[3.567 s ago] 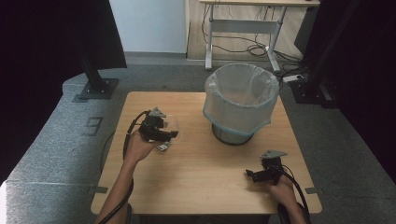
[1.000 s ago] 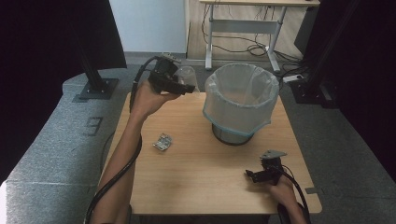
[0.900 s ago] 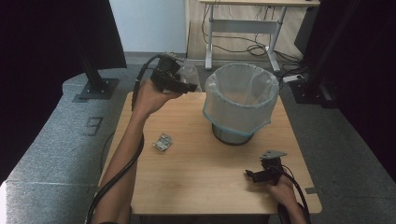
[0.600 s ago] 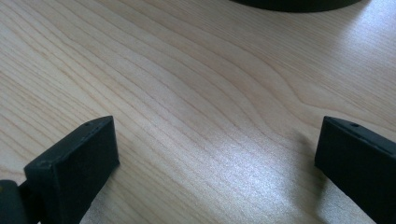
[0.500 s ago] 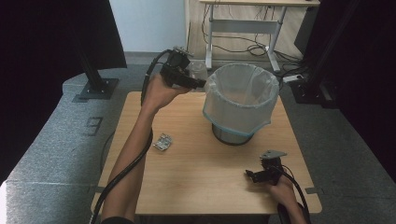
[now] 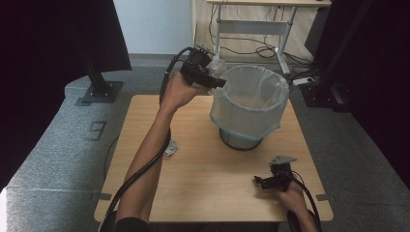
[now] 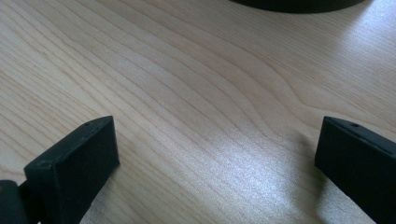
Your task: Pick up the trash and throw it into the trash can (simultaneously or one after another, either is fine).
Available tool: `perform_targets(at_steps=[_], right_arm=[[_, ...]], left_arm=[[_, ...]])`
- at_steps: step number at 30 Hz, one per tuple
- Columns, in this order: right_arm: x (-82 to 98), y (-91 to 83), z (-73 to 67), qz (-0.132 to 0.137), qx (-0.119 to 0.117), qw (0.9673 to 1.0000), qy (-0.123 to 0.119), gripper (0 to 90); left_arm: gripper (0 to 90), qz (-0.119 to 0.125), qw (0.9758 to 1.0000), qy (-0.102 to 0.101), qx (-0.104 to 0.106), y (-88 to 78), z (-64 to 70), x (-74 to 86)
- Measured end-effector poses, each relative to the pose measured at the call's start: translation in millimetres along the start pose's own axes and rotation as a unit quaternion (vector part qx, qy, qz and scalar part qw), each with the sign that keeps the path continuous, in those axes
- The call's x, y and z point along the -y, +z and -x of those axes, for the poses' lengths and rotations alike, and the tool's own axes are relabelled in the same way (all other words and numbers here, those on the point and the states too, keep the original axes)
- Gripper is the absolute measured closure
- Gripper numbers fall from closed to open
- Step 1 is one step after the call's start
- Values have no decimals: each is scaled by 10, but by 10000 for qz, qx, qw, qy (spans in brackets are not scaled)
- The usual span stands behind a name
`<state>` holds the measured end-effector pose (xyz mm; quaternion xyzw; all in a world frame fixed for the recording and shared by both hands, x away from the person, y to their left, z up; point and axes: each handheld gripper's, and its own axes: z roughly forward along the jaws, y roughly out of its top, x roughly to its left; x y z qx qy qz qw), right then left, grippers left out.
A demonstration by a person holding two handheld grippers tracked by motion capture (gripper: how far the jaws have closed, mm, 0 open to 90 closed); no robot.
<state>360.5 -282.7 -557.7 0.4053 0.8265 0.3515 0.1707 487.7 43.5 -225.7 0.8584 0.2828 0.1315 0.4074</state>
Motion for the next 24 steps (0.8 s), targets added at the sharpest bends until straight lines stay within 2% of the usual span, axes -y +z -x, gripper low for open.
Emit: perform_targets(at_steps=[9, 16, 24], right_arm=[[-2, 2, 0, 4, 0, 10000, -7, 0], [-4, 4, 1, 2, -18, 10000, -14, 0], [-5, 4, 1, 0, -26, 10000, -18, 0]], left_arm=[[398, 35, 10000, -1, 91, 206, 65, -148], [404, 20, 10000, 28, 80, 343, 106, -234], [400, 140, 9998, -29, 156, 534, 141, -302]])
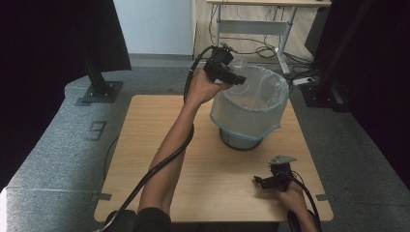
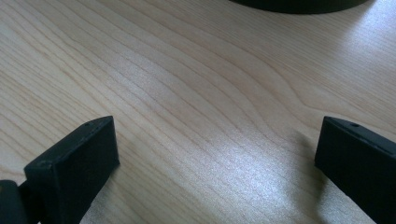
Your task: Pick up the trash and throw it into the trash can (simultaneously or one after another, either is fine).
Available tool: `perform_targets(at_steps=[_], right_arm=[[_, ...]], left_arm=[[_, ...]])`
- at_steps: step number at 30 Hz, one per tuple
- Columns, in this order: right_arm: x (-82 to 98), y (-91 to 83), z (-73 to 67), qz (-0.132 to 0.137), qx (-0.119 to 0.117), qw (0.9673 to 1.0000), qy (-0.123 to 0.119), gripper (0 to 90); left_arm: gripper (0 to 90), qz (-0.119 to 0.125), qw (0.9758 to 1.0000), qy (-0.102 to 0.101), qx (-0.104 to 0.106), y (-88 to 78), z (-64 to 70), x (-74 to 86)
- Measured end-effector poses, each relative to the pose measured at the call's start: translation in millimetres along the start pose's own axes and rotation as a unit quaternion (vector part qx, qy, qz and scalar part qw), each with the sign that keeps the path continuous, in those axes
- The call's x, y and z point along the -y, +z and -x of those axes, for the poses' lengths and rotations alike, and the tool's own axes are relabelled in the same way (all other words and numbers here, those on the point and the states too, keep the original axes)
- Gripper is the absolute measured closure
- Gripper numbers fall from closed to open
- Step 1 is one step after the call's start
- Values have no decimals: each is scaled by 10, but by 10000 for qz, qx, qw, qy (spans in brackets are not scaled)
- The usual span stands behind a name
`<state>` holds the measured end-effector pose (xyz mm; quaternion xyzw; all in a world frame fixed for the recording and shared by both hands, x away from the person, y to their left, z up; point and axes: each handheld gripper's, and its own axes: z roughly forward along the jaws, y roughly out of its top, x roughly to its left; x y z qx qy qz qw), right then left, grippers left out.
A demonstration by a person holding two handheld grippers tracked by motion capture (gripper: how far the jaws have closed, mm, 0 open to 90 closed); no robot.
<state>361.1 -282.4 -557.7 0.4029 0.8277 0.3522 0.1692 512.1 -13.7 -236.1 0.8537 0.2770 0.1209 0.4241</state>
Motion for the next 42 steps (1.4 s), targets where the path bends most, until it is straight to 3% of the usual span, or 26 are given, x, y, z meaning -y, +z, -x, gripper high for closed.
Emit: perform_targets(at_steps=[8, 15, 19, 23, 28, 42], right_arm=[[-1, 1, -1, 1, -5, 10000, 1, 0], [0, 1, -2, 5, 1, 10000, 1, 0], [0, 1, -2, 4, -4, 10000, -2, 0], [0, 2, -2, 6, -6, 10000, -4, 0], [0, 2, -3, 7, -8, 10000, -2, 0], [-1, 1, -2, -1, -13, 10000, -4, 0]], left_arm=[[385, -159, 9998, 105, -110, 267, 49, -6], [358, -230, 9997, 103, -74, 440, 78, 14], [320, -311, 9994, 120, -93, 500, 81, 34], [188, -379, 9991, 133, -112, 542, 89, 46], [129, -322, 9993, 110, -128, 502, 83, 55], [106, -226, 9996, 47, -136, 249, -13, 170]])
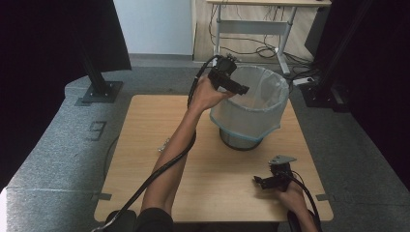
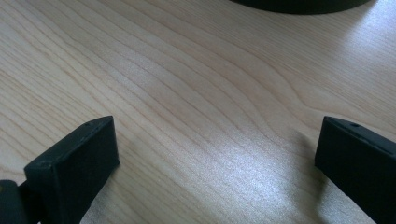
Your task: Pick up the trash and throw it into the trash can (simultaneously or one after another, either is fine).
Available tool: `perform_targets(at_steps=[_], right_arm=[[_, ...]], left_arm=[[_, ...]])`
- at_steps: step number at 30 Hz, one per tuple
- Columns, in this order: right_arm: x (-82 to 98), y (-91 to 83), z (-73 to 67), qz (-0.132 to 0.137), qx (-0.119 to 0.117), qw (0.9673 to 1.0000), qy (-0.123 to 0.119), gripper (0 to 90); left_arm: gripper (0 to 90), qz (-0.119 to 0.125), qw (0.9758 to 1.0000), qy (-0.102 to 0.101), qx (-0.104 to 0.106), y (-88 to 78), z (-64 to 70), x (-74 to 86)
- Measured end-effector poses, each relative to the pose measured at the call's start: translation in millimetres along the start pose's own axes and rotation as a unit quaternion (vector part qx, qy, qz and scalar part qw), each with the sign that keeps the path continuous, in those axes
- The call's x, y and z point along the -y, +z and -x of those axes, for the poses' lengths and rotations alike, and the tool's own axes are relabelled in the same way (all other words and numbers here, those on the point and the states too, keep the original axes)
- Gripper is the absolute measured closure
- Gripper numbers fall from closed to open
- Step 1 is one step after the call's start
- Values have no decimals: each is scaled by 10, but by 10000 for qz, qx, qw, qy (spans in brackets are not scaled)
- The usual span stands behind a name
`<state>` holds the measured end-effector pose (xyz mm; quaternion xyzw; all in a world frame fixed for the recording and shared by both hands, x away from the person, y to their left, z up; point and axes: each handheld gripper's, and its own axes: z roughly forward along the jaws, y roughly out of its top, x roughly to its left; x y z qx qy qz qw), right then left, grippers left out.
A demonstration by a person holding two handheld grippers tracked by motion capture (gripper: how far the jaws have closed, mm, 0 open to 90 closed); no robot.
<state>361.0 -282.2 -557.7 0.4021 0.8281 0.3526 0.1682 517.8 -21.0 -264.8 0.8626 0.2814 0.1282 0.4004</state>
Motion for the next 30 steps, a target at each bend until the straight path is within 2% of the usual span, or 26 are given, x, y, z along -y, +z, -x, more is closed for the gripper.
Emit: perform_targets(at_steps=[15, 30], right_arm=[[-1, -2, 1, -10, 2, 10000, -7, 0], [0, -4, 1, -16, 23, 10000, -17, 0]], left_arm=[[91, 65, 9999, -102, -109, -307, -146, 203], [9, 151, 9994, -263, -182, -531, -300, 498]])
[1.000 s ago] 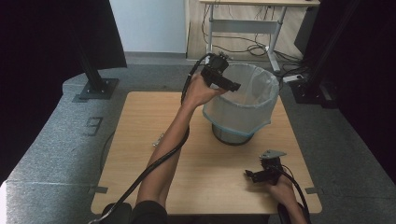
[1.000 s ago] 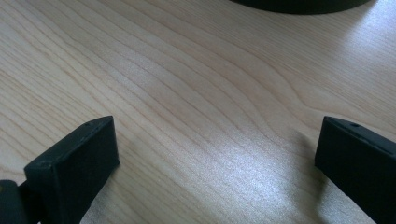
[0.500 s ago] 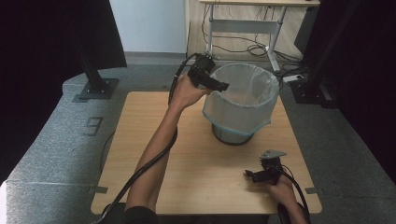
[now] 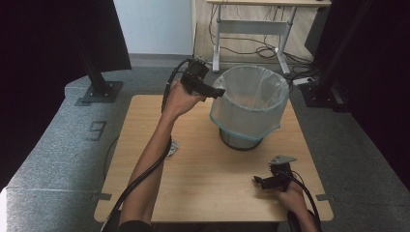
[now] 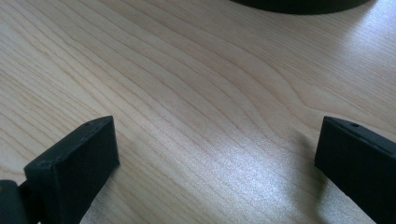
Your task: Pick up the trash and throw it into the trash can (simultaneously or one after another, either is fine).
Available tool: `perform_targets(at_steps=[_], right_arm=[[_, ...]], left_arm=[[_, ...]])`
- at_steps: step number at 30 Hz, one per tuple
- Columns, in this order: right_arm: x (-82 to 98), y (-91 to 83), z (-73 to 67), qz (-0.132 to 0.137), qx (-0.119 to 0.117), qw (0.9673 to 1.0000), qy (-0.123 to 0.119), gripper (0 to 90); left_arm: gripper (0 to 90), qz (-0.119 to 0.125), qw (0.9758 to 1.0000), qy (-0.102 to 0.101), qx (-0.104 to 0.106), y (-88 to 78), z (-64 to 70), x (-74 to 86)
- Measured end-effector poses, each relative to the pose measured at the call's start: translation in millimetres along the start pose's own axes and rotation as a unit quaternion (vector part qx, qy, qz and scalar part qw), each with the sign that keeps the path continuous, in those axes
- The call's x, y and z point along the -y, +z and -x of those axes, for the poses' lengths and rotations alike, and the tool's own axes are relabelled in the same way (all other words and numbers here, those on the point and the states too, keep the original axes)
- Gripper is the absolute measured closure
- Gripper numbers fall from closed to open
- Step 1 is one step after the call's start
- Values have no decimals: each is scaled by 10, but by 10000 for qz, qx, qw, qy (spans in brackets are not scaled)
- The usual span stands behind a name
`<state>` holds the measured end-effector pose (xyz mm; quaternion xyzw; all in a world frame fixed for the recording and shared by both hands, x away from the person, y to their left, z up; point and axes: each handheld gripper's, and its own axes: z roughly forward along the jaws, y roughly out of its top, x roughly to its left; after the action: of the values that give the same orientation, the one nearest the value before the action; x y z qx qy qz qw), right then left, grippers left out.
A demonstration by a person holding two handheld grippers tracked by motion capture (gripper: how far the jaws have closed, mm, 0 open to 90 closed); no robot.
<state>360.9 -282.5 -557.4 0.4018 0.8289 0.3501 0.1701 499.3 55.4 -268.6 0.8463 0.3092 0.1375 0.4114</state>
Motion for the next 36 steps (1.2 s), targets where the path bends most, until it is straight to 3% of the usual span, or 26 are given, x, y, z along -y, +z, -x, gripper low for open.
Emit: perform_targets(at_steps=[14, 29, 36], right_arm=[[0, 2, 0, 8, -11, 10000, 3, 0], [1, 3, -1, 15, -1, 10000, 2, 0], [1, 3, -1, 13, -1, 10000, 1, 0]], left_arm=[[0, 131, 9997, -115, -185, -146, -162, 353], [0, 109, 9988, -105, -461, -193, -285, 789], [0, 186, 9983, -198, -516, -219, -326, 1002]])
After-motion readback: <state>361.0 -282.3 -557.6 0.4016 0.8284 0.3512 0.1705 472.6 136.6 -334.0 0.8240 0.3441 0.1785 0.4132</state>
